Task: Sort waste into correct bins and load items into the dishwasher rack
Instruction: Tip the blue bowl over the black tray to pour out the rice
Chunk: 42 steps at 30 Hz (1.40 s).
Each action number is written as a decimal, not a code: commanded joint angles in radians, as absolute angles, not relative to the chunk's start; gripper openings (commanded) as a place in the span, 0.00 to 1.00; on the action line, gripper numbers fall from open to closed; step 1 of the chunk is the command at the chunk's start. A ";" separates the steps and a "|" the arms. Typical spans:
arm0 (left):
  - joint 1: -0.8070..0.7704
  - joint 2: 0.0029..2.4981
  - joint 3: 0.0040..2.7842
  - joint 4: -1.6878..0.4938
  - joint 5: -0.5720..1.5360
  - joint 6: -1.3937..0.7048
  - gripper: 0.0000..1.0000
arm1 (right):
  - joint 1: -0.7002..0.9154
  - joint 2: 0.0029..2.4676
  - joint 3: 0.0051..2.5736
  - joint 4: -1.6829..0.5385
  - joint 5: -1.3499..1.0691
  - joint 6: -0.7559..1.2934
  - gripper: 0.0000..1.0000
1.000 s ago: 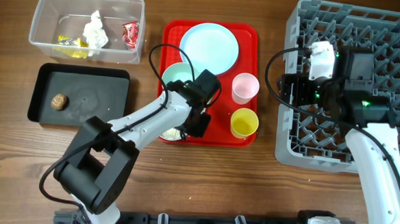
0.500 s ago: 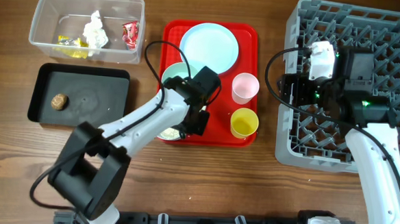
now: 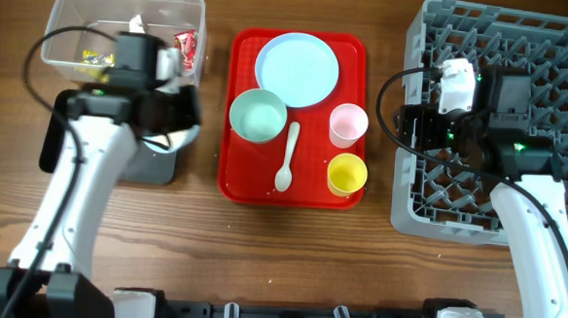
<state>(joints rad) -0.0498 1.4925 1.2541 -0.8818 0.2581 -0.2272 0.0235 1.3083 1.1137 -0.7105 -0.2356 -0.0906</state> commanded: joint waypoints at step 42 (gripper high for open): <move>0.592 1.853 1.196 -0.896 1.556 0.180 0.04 | 0.023 1.319 1.120 -0.708 -0.249 -0.076 1.00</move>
<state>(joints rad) 0.5575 1.8458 1.2030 -0.8936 1.4540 0.1574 0.0235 1.3083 1.1137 -0.7105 -0.2356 -0.0872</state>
